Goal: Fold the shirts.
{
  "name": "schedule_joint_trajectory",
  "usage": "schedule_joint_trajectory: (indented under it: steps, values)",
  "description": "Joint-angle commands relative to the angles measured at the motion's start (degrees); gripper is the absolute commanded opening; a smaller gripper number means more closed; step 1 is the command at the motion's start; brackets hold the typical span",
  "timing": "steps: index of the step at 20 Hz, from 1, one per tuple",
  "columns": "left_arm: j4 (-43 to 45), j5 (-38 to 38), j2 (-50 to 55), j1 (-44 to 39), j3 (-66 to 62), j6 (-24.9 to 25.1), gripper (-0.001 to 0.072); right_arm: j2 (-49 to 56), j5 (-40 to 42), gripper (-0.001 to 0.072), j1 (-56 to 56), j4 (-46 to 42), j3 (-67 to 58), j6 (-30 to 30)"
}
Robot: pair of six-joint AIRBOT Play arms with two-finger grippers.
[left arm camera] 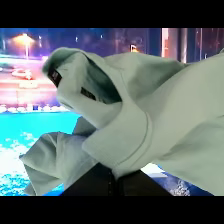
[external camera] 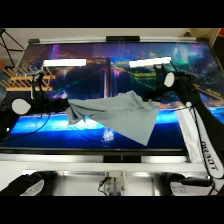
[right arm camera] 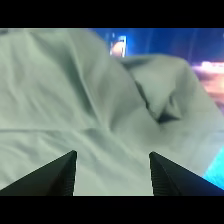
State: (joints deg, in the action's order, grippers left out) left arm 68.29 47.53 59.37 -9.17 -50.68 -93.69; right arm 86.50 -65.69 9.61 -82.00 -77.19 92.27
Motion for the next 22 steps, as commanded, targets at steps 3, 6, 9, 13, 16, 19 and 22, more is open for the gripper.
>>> schedule_joint_trajectory:
  steps: [3,6,9,13,16,19,22]
  values:
    - [-0.5,-2.2,1.2,1.1,-2.3,6.3,0.0033,-8.8,-16.4,0.0567,-7.3,0.1,9.9,-1.3]
    - [-0.2,-0.2,1.2,1.4,-3.3,6.3,0.0034,-18.6,-10.6,0.0641,-14.8,13.3,31.5,0.1]
    - [-0.2,0.8,1.2,1.4,-3.3,6.3,0.0033,-22.6,-0.2,0.0655,-14.7,22.2,44.9,0.6]
    - [-0.2,2.9,1.2,1.4,-3.3,6.3,0.0033,-19.7,11.1,0.0653,-8.4,29.7,47.9,1.2]
    - [-0.2,2.8,1.2,1.4,-3.3,6.3,0.0034,-16.5,18.4,0.0633,-3.9,37.9,47.9,2.3]
    - [-0.2,3.7,1.2,1.6,-4.2,9.3,0.0033,-15.5,19.2,0.0067,-2.9,46.1,46.0,-5.0]
    - [-0.2,10.0,-0.1,4.3,-13.8,12.6,0.0033,-22.0,11.4,0.0067,-6.4,40.9,34.6,-11.1]
